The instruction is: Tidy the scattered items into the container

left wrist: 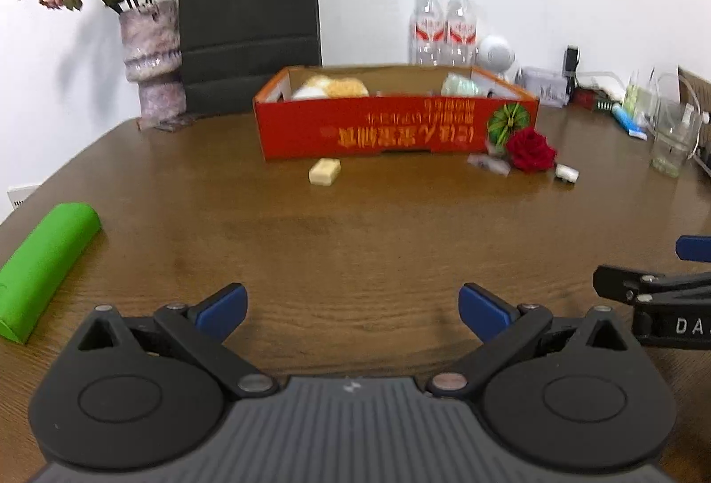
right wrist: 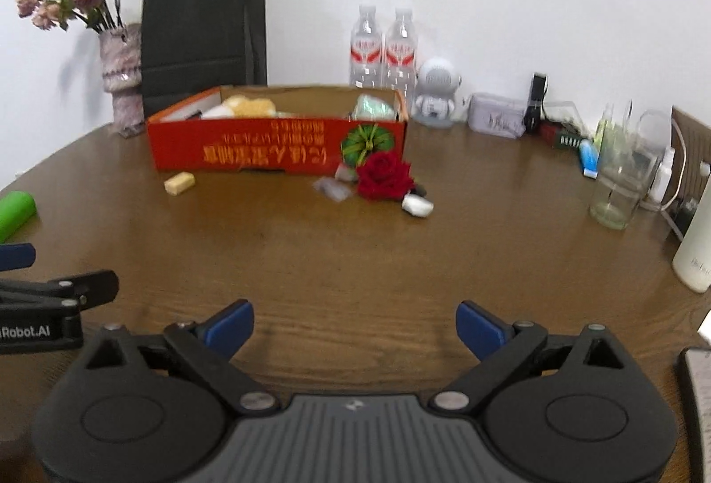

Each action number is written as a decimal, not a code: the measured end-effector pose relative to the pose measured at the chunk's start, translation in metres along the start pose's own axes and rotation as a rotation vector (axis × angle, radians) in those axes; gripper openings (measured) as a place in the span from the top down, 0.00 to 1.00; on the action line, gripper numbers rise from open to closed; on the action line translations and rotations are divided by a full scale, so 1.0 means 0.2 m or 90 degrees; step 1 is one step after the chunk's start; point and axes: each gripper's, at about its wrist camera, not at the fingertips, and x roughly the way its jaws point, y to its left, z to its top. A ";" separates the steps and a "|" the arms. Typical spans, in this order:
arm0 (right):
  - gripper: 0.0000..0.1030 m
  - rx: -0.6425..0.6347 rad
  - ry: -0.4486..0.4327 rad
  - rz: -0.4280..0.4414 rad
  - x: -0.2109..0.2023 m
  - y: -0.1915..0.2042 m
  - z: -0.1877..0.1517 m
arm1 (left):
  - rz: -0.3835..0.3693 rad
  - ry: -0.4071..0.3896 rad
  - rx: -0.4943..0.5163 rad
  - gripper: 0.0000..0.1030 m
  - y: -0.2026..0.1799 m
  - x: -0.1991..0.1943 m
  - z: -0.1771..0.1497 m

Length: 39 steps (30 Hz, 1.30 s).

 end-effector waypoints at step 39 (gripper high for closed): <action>0.00 0.004 0.054 0.032 0.15 0.01 -0.03 | 0.017 0.060 -0.046 0.00 0.01 0.11 -0.02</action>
